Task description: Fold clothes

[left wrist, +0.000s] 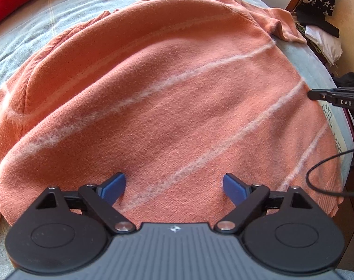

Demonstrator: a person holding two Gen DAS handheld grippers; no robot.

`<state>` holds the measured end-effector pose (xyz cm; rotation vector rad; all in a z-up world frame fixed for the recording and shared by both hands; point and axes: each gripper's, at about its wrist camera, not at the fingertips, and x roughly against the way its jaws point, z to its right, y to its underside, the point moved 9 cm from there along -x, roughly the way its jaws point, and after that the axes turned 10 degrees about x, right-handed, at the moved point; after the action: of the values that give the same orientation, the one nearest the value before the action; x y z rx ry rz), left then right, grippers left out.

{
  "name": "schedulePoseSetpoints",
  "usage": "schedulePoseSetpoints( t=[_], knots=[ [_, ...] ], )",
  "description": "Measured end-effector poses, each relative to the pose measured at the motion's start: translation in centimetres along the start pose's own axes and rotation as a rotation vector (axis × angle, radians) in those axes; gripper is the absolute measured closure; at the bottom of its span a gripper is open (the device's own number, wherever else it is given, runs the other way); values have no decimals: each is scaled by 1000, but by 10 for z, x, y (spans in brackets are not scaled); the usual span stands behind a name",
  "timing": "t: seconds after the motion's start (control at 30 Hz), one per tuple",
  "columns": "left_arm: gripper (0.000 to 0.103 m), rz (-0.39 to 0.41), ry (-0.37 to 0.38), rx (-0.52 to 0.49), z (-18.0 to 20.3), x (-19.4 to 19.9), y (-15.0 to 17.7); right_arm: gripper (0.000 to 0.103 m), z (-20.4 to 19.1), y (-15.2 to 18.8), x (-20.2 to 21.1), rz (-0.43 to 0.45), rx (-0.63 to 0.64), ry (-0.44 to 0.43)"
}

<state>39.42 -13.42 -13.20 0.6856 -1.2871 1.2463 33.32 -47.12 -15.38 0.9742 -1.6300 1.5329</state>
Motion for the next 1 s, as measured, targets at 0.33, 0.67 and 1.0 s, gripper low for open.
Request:
schedulePoseSetpoints(
  t=[0.33,0.67,1.0],
  knots=[
    [13,58,-51,161,-25,43,56,59,11,62,25,-85,-248,-184],
    [13,37,-87,308,-45,53,102,88,3,93,35,-273,-127,-152],
    [14,226,-19,420,-73,69,75,80,-125,16,39,-29,305,-269]
  ],
)
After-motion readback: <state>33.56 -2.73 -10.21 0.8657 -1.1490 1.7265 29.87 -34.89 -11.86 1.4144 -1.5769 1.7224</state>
